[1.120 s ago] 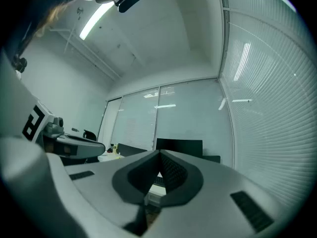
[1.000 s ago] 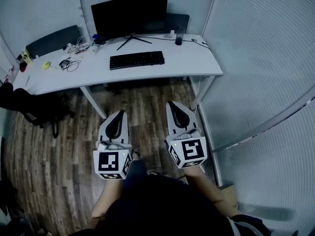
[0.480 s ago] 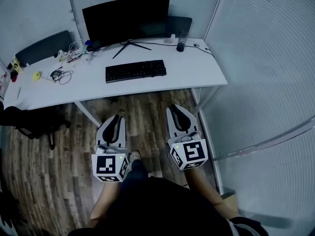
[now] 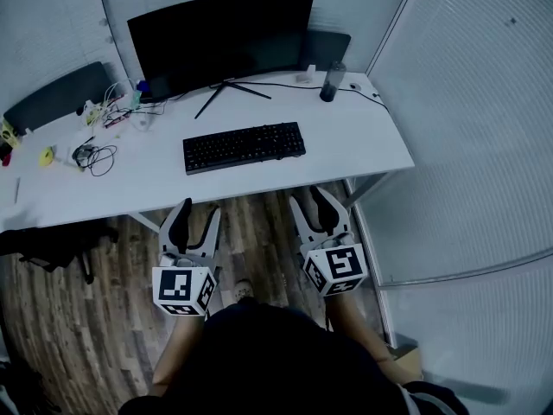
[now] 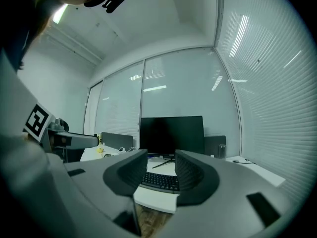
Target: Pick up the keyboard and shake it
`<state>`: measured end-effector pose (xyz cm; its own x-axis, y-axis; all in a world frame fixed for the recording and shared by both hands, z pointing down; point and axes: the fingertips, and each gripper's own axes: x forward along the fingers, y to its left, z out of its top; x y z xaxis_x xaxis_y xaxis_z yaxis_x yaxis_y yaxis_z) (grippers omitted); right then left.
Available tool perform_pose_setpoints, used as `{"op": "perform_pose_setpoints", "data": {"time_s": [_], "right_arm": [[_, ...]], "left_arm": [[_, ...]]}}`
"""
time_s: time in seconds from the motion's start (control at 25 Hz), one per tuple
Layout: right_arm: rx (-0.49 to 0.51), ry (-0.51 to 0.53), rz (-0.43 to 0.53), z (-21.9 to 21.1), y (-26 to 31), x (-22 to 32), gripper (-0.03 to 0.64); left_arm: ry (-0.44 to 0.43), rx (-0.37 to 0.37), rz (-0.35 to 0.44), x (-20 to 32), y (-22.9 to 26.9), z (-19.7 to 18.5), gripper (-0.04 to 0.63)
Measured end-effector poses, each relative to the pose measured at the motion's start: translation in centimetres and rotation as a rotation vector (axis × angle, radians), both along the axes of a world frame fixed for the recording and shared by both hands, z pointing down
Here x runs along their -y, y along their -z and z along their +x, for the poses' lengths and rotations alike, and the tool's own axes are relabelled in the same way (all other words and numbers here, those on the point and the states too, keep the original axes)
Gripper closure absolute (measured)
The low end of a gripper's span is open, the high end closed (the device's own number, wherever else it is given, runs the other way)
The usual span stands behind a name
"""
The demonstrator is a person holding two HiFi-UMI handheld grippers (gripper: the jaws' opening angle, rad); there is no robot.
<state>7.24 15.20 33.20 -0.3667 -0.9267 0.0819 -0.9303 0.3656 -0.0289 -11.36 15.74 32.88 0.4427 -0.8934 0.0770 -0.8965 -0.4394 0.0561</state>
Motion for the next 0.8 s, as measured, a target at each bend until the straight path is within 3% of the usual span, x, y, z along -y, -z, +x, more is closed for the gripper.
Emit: {"op": "perform_pose_setpoints", "data": {"time_s": [0.24,0.56,0.8], "right_arm": [[-0.027,-0.029,-0.088,-0.1,-3.4,3.5,0.428],[-0.043,-0.04,-0.137,1.7,-6.8,10.2,0.413],[-0.056,-0.019,-0.183,3.3,-9.6,17.7,0.405]], "left_arm": [[-0.021,-0.009,-0.088,4.6,-3.7,-1.6,0.325],[-0.021,-0.02,-0.179,9.9,-8.0,-1.8,0.288],[0.004,-0.02,-0.258,16.7,-10.7,-2.1,0.276]]}}
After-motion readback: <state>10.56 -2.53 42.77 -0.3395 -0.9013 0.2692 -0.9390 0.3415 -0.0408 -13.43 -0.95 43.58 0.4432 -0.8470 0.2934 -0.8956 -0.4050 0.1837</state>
